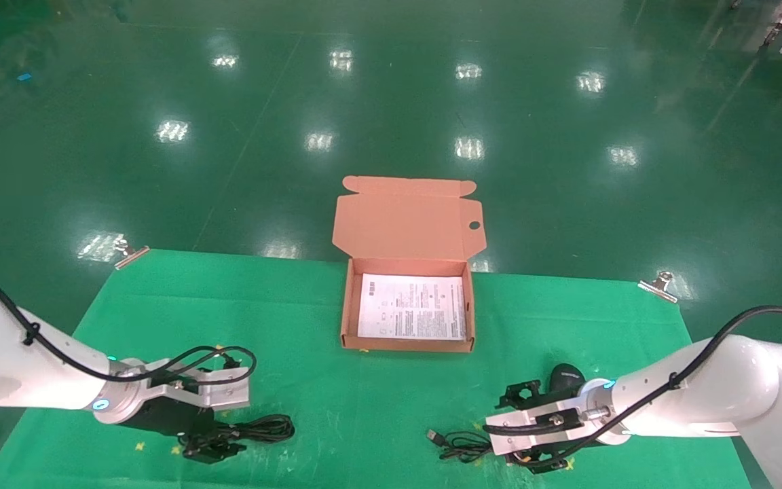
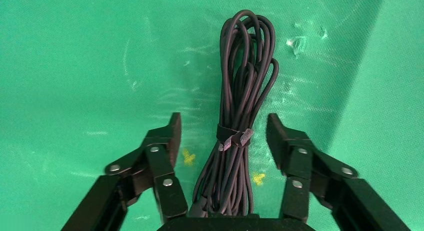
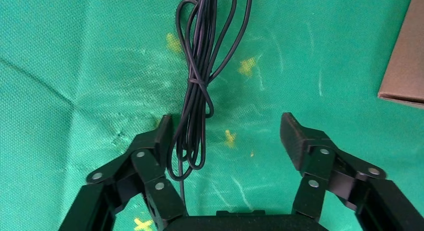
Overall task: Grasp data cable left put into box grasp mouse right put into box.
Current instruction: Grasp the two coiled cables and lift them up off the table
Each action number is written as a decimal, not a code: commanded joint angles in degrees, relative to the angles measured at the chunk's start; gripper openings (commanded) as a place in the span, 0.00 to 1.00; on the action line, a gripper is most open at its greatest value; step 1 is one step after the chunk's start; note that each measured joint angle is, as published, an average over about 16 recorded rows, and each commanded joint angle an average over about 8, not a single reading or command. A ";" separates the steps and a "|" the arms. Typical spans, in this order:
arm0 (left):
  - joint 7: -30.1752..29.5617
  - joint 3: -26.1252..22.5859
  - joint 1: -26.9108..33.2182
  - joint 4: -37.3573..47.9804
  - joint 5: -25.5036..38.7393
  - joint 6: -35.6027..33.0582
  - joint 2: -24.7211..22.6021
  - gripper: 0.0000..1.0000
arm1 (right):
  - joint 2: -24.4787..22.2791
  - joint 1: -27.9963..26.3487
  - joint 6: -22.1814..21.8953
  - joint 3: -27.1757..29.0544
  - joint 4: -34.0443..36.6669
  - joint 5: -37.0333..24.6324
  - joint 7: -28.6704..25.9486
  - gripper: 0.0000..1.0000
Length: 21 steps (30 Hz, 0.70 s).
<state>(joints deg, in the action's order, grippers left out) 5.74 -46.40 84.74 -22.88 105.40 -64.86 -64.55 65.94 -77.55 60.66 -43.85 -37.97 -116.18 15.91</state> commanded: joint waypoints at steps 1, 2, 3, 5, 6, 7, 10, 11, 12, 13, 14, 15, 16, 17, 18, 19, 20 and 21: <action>-0.02 -0.01 -0.01 -0.08 0.01 -0.02 0.02 0.00 | -0.03 0.00 0.05 0.00 -0.07 0.01 -0.01 0.00; -0.03 -0.01 -0.01 -0.10 0.01 -0.03 0.03 0.00 | -0.04 0.01 0.07 0.00 -0.10 0.01 -0.02 0.00; -0.05 -0.01 -0.01 -0.13 0.02 -0.04 0.03 0.00 | -0.05 0.01 0.09 0.00 -0.12 0.01 -0.02 0.00; -0.07 -0.02 -0.02 -0.18 0.02 -0.05 0.04 0.00 | -0.07 0.01 0.13 0.00 -0.17 0.02 -0.03 0.00; -0.08 -0.02 -0.02 -0.20 0.03 -0.06 0.05 0.00 | -0.08 0.02 0.14 0.00 -0.19 0.03 -0.03 0.00; -0.09 -0.03 -0.02 -0.22 0.03 -0.06 0.05 0.00 | -0.08 0.02 0.16 0.00 -0.21 0.03 -0.04 0.00; -0.11 -0.04 -0.03 -0.27 0.04 -0.08 0.06 0.00 | -0.10 0.03 0.20 0.00 -0.25 0.04 -0.04 0.00; -0.11 -0.04 -0.03 -0.29 0.04 -0.09 0.06 0.00 | -0.11 0.03 0.22 0.00 -0.27 0.05 -0.05 0.00; -0.12 -0.04 -0.04 -0.31 0.05 -0.10 0.07 0.00 | -0.11 0.04 0.23 0.00 -0.28 0.05 -0.05 0.00; -0.12 -0.05 -0.04 -0.33 0.05 -0.11 0.07 0.00 | -0.12 0.04 0.24 0.00 -0.29 0.05 -0.05 0.00; -0.13 -0.05 -0.04 -0.34 0.06 -0.12 0.07 0.00 | -0.12 0.04 0.24 0.01 -0.31 0.06 -0.06 0.00; -0.13 -0.05 -0.05 -0.36 0.06 -0.13 0.08 0.00 | -0.13 0.05 0.25 0.01 -0.33 0.07 -0.06 0.00; -0.14 -0.06 -0.05 -0.37 0.06 -0.14 0.08 0.00 | -0.13 0.05 0.26 0.01 -0.34 0.07 -0.06 0.00; -0.14 -0.06 -0.05 -0.39 0.07 -0.15 0.08 0.00 | -0.14 0.05 0.26 0.01 -0.36 0.08 -0.07 0.00; -0.14 -0.06 -0.06 -0.40 0.07 -0.16 0.09 0.00 | -0.14 0.06 0.27 0.01 -0.37 0.08 -0.07 0.00; -0.15 -0.07 -0.06 -0.41 0.07 -0.17 0.09 0.00 | -0.14 0.06 0.27 0.01 -0.39 0.09 -0.07 0.00; -0.15 -0.07 -0.06 -0.42 0.07 -0.18 0.09 0.00 | -0.15 0.06 0.27 0.01 -0.40 0.09 -0.08 0.00; -0.14 -0.06 -0.06 -0.42 0.08 -0.18 0.10 0.00 | -0.15 0.06 0.26 0.01 -0.40 0.09 -0.07 0.00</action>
<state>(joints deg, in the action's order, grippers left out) 5.62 -46.45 84.70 -23.34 105.44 -65.11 -64.39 65.80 -77.49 60.91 -43.84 -38.35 -116.10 15.83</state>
